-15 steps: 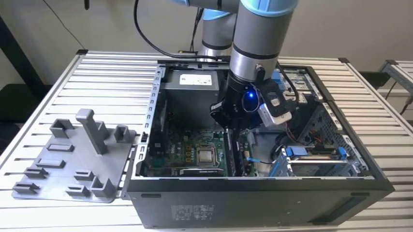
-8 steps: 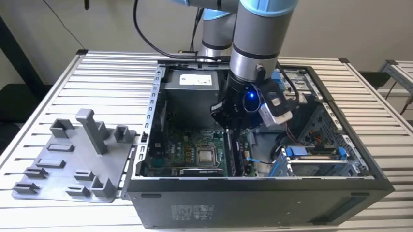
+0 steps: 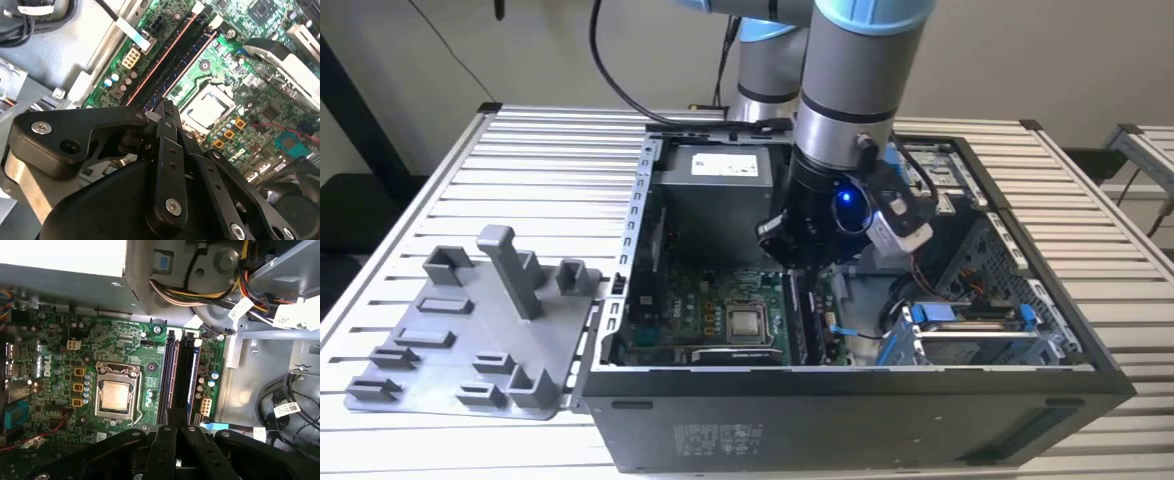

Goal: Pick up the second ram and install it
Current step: 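Press down the second ram until it locks into place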

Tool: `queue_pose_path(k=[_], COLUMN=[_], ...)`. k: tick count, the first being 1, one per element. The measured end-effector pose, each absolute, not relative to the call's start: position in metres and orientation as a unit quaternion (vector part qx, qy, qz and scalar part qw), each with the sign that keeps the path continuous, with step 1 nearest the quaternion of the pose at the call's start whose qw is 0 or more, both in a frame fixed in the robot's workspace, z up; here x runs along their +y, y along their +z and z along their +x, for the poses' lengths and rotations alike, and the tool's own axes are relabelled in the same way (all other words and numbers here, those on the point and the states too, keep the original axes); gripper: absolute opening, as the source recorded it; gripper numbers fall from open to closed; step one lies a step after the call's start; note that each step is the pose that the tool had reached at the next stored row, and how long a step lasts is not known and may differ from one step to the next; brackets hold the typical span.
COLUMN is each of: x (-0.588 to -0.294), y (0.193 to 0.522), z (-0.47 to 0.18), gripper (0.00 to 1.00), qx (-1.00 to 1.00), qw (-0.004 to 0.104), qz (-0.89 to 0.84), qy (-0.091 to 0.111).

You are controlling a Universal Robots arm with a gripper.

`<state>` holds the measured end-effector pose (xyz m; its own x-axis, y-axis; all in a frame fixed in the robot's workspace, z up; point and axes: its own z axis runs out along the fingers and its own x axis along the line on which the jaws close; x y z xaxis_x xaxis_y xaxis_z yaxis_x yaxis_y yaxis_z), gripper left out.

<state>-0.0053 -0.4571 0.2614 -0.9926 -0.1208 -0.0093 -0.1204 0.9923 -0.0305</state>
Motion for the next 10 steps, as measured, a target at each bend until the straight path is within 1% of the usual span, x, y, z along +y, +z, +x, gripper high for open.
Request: queue_pose_path(k=[10], x=[-0.4571], y=[0.2614], z=[-0.0053], gripper=[0.11], qx=[0.990], qw=[0.007], qz=[-0.140], qy=[-0.014])
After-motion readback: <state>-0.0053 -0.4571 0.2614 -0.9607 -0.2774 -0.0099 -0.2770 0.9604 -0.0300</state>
